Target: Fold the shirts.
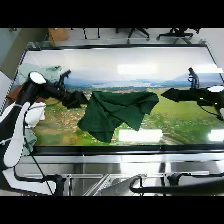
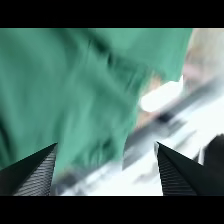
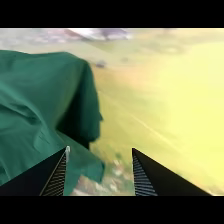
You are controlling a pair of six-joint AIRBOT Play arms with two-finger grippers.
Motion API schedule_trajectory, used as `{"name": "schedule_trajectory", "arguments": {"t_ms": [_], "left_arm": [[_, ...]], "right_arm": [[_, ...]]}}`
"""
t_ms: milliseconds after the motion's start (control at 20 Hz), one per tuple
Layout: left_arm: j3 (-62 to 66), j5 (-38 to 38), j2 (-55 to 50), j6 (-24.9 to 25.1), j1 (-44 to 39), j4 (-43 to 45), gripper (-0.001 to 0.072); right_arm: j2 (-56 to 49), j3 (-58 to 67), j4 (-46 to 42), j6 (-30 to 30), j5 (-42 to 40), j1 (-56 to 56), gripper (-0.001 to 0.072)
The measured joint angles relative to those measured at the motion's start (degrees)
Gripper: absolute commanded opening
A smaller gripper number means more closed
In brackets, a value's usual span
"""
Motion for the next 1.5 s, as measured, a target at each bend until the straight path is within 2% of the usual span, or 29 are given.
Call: {"name": "schedule_trajectory", "arguments": {"t_ms": [200,300,450,600,650,700,800,850,950,1000,1200,1500], "left_arm": [[-16.8,4.7,8.5,-0.7,1.2,3.7,0.0672],[-24.2,9.9,12.3,-1.6,2.7,4.5,0.0671],[-31.5,19.2,15.3,-2.1,3.9,3.2,0.0672],[-34.6,27.4,14.5,-0.1,3.4,-1.6,0.0669],[-34.7,28.9,13.5,0.4,2.8,-2.8,0.0558],[-34.3,30.2,12.3,1.0,2.2,-3.6,0.0362],[-32.4,31.5,10.3,1.8,1.0,-4.9,0.0113],[-31.1,31.3,9.6,2.4,0.6,-5.2,0.0019],[-27.8,30.0,8.8,3.4,0.1,-5.7,0.0018],[-26.3,29.1,8.7,3.7,0.0,-5.8,0.0018],[-19.4,25.0,10.5,4.5,0.0,-6.1,0.0016],[-6.5,17.4,22.0,3.4,5.0,-6.3,0.0016]], "right_arm": [[1.4,-2.6,-4.8,6.3,4.9,0.5,0.0461],[1.7,-5.8,-5.5,7.8,5.3,2.9,0.0461],[1.0,-10.4,-6.3,8.9,2.1,8.4,0.0456],[-1.6,-12.7,-5.2,9.3,-2.3,14.1,0.0455],[-2.6,-13.0,-3.5,9.3,-3.0,15.6,0.0454],[-3.6,-13.2,-1.6,9.3,-3.6,16.8,0.0453],[-5.2,-13.5,1.6,8.3,-4.8,18.3,0.0446],[-5.8,-13.6,2.9,7.7,-5.3,18.8,0.0313],[-6.6,-13.8,4.4,6.6,-6.3,19.3,0.0084],[-6.8,-13.8,4.7,5.9,-6.6,19.5,0.0016],[-5.7,-13.4,10.5,1.8,-2.6,19.2,0.0015],[8.2,-4.4,27.0,-0.8,8.2,9.5,0.0015]]}}
